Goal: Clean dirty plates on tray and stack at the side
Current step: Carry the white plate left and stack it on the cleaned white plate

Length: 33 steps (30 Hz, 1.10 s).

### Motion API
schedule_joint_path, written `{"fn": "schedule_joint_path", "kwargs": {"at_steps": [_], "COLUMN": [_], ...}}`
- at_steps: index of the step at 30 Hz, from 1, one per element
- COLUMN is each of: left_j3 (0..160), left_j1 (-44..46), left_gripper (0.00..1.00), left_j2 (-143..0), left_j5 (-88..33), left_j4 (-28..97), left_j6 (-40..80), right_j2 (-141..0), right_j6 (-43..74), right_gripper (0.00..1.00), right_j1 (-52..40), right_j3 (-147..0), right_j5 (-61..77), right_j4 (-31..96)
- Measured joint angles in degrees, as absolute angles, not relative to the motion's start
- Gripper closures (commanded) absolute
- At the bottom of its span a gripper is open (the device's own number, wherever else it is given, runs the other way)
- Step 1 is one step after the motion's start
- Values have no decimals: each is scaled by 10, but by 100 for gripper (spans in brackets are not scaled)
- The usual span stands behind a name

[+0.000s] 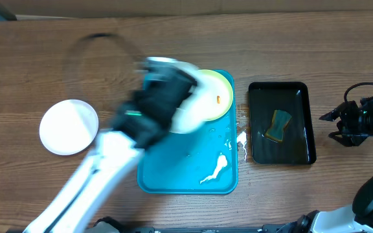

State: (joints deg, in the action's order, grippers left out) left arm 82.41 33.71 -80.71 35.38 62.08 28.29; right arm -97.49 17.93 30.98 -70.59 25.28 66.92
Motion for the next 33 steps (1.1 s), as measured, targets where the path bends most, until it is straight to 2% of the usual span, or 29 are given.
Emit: {"fn": "schedule_joint_path", "kwargs": {"at_steps": [6, 11, 15, 21, 22, 23, 24, 25, 26, 29, 33], "left_j3": [825, 795, 747, 671, 657, 651, 647, 644, 643, 641, 655], "left_j1": [91, -101, -205, -296, -309, -314, -319, -320, -320, -320, -320], "left_gripper": [96, 96, 96, 96, 91, 73, 59, 50, 46, 41, 45], "left_j2": [-770, -770, -771, -792, -804, -812, -821, -830, -837, -847, -847], "left_j5": [289, 268, 252, 237, 228, 220, 205, 190, 176, 132, 83], "left_j4": [734, 716, 638, 558, 545, 539, 531, 526, 523, 518, 533], "left_j6": [334, 337, 316, 297, 289, 283, 274, 267, 262, 247, 231], "right_j2": [-975, -975, -975, -975, -975, -975, -975, -975, -975, -975, -975], "right_j6": [179, 177, 177, 177, 177, 177, 177, 177, 177, 177, 177], "right_gripper": [43, 42, 42, 42, 42, 42, 42, 42, 42, 42, 43], "right_j1": [310, 310, 310, 310, 310, 310, 310, 310, 310, 310, 310], "right_j3": [-706, -706, -706, -706, -706, -706, -706, -706, -706, -706, -706], "right_j5": [253, 253, 253, 253, 253, 253, 253, 253, 253, 253, 253], "right_j4": [669, 668, 667, 666, 666, 666, 666, 667, 667, 667, 667]}}
